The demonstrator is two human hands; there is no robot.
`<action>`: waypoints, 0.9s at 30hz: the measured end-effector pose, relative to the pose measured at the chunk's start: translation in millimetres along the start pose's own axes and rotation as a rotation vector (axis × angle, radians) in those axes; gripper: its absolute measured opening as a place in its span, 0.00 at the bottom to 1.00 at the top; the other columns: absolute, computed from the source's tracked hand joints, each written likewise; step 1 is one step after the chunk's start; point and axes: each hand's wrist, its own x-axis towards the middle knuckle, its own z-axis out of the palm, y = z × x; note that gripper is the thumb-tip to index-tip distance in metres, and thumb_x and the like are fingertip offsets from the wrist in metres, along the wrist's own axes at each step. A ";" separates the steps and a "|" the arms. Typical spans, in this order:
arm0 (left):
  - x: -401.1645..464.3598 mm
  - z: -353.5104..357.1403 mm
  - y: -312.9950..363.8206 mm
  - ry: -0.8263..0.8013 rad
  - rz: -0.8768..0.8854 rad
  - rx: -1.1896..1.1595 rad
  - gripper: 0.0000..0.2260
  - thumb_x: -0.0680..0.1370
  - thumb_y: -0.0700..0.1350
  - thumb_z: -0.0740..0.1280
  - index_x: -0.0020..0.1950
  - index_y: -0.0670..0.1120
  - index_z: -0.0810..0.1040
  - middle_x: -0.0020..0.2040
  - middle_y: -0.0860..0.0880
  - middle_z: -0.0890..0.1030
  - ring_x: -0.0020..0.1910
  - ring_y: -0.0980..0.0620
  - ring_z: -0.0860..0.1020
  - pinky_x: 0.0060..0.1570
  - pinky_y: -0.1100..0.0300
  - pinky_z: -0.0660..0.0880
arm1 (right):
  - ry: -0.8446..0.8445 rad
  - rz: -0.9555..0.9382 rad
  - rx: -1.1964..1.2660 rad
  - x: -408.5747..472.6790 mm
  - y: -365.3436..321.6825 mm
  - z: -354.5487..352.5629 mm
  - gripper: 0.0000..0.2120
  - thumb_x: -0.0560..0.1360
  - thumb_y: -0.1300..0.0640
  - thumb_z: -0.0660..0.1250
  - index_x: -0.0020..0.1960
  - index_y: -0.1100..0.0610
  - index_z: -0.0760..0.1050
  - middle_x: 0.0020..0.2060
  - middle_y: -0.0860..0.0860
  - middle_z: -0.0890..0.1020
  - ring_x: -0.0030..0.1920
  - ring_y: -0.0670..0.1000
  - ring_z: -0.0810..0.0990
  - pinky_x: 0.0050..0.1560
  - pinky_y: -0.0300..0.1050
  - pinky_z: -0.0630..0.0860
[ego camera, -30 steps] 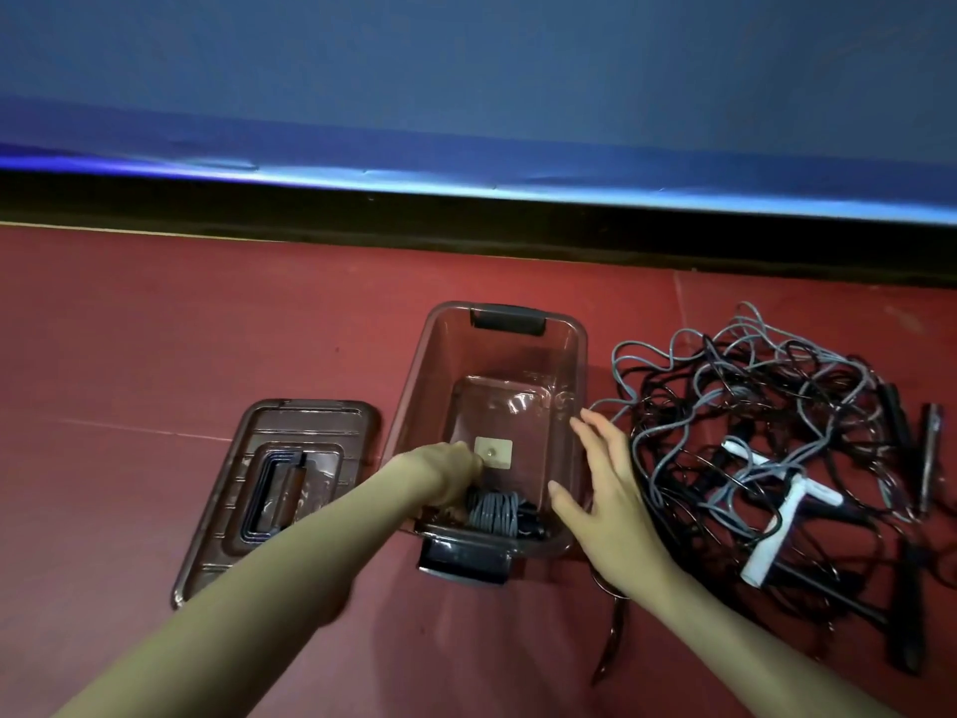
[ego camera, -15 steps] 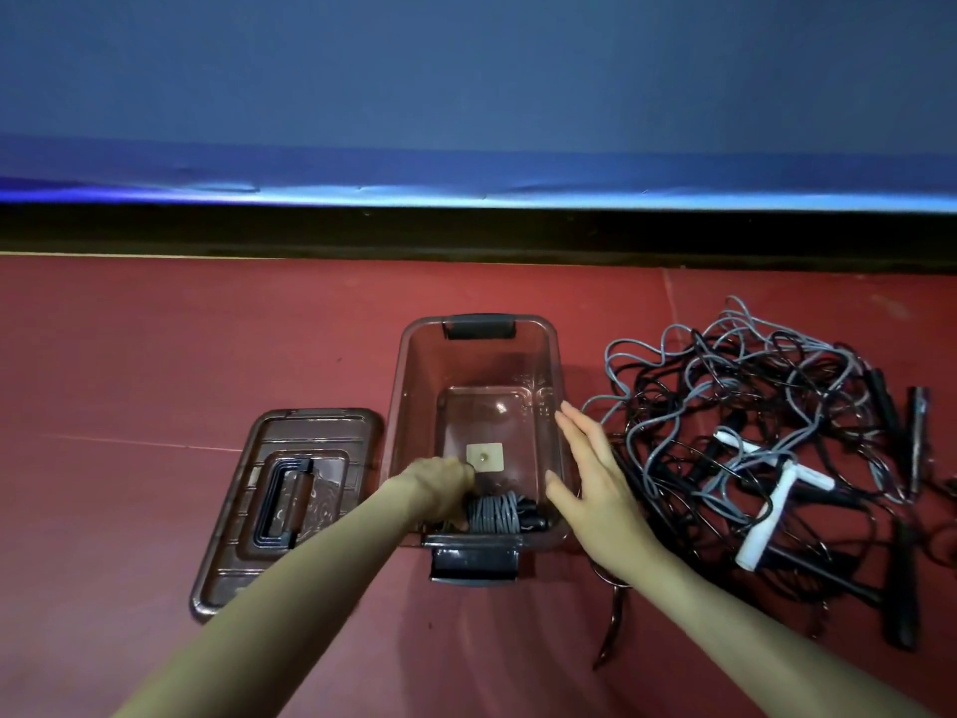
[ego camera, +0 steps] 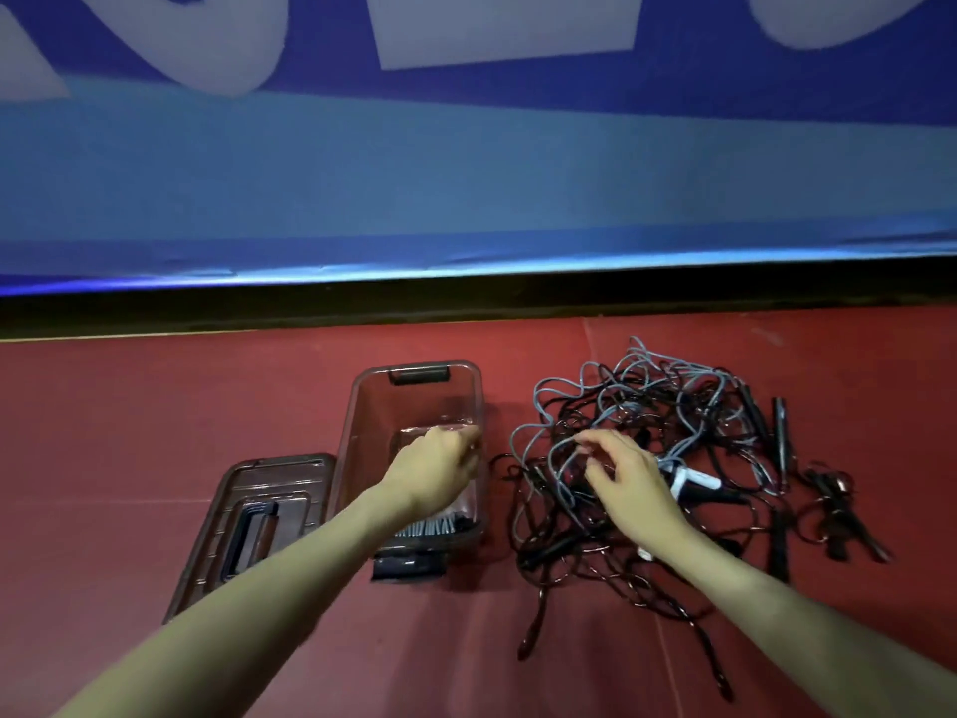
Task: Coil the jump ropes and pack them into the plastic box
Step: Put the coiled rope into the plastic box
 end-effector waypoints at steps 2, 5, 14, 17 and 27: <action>3.8 -5.3 30.1 -0.012 0.056 0.081 0.08 0.81 0.47 0.57 0.52 0.44 0.72 0.49 0.42 0.80 0.49 0.36 0.78 0.44 0.49 0.74 | 0.034 0.038 0.007 -0.1 8.7 -25.8 0.13 0.75 0.68 0.64 0.55 0.57 0.80 0.47 0.49 0.82 0.49 0.52 0.79 0.52 0.47 0.74; 11.6 -3.7 80.6 -0.003 0.172 0.180 0.09 0.82 0.49 0.56 0.57 0.47 0.71 0.57 0.46 0.77 0.53 0.38 0.78 0.47 0.49 0.75 | 0.086 0.096 -0.006 -4.0 22.2 -73.0 0.09 0.77 0.65 0.64 0.51 0.56 0.81 0.44 0.50 0.83 0.37 0.43 0.75 0.39 0.37 0.69; 42.9 65.7 147.4 0.102 0.134 -0.108 0.08 0.81 0.44 0.58 0.56 0.43 0.72 0.55 0.45 0.76 0.53 0.40 0.76 0.51 0.46 0.73 | 0.258 0.249 0.008 -24.7 82.5 -140.6 0.10 0.74 0.67 0.64 0.45 0.55 0.80 0.34 0.50 0.82 0.30 0.51 0.75 0.34 0.40 0.69; 43.6 101.5 150.8 0.124 0.105 -0.165 0.05 0.81 0.43 0.58 0.52 0.42 0.71 0.52 0.45 0.75 0.51 0.42 0.75 0.49 0.48 0.71 | 0.289 0.304 0.016 -28.1 102.3 -145.0 0.10 0.74 0.68 0.63 0.46 0.55 0.79 0.34 0.53 0.82 0.33 0.58 0.78 0.36 0.45 0.70; 56.8 172.8 155.7 -0.142 0.080 0.027 0.13 0.82 0.50 0.58 0.60 0.43 0.70 0.60 0.44 0.71 0.59 0.41 0.74 0.55 0.49 0.70 | 0.296 0.481 0.126 -21.6 151.7 -114.6 0.11 0.74 0.67 0.63 0.44 0.53 0.79 0.38 0.52 0.82 0.42 0.54 0.80 0.48 0.46 0.76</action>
